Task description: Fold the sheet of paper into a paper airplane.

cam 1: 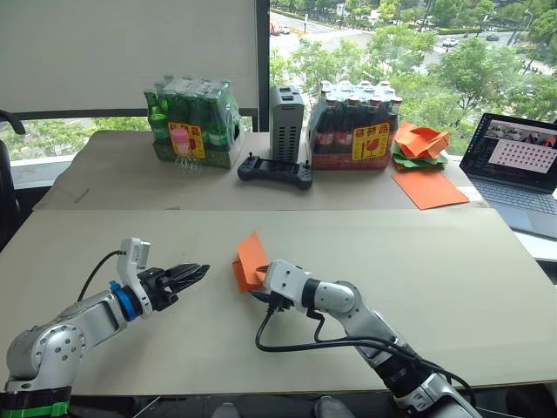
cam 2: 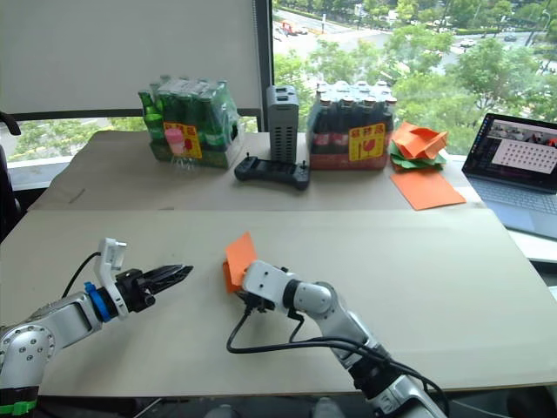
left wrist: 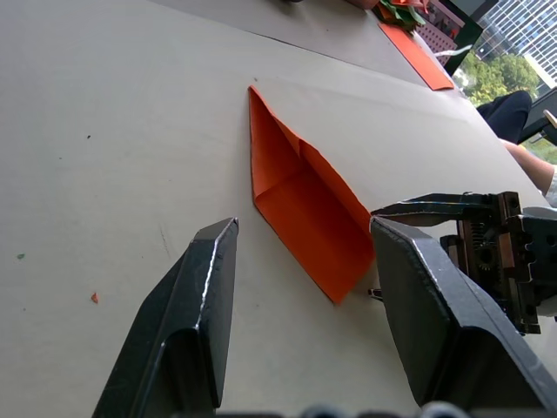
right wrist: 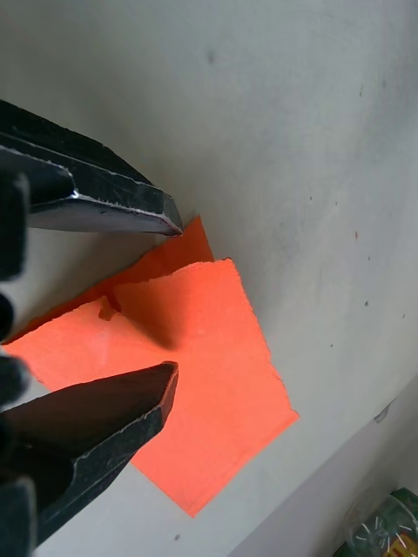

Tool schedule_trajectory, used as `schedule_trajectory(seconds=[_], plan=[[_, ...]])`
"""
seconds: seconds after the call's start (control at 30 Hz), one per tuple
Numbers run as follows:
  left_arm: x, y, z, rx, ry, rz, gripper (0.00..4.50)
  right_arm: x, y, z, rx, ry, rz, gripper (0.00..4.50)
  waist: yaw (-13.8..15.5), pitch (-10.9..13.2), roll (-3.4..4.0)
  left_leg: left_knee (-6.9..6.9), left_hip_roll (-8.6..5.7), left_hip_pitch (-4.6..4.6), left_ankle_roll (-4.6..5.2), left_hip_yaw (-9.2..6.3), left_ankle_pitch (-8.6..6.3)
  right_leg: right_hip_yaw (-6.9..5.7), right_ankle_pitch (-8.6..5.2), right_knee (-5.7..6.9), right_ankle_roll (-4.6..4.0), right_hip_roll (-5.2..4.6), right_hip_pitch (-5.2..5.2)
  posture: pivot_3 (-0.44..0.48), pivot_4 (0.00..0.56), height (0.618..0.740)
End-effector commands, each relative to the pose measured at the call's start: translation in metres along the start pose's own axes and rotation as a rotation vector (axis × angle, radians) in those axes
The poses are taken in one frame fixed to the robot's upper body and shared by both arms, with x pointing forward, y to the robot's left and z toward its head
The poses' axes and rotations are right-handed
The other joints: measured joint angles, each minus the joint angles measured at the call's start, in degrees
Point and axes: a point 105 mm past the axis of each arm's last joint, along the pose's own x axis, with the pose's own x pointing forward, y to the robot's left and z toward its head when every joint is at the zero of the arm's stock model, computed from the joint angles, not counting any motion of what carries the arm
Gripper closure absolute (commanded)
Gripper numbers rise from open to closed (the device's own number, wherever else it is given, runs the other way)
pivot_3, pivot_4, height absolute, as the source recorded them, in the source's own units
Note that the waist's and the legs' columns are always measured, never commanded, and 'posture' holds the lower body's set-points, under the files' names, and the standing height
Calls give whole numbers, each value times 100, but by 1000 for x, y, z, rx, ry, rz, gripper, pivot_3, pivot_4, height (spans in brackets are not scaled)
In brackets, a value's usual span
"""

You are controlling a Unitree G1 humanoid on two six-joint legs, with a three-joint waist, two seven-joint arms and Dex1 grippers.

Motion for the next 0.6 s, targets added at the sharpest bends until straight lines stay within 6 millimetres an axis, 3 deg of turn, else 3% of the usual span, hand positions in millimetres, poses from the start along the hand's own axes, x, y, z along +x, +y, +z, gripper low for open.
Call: schedule_trajectory(seconds=[0.03, 0.6], plan=[[-1, -6, 8, 31, -21, -14, 1934, -1, -9, 12, -27, -52, -39, 1907, 0, 0, 0, 0, 0, 0, 0, 0, 0, 0, 0, 0, 0, 0, 0, 0, 150, 740], [1, -4, 7, 28, -20, -11, 1934, -2, -13, 13, -132, -62, -83, 1907, -1, 0, 0, 1, 0, 0, 0, 0, 0, 0, 0, 1, 0, 0, 0, 0, 150, 740]])
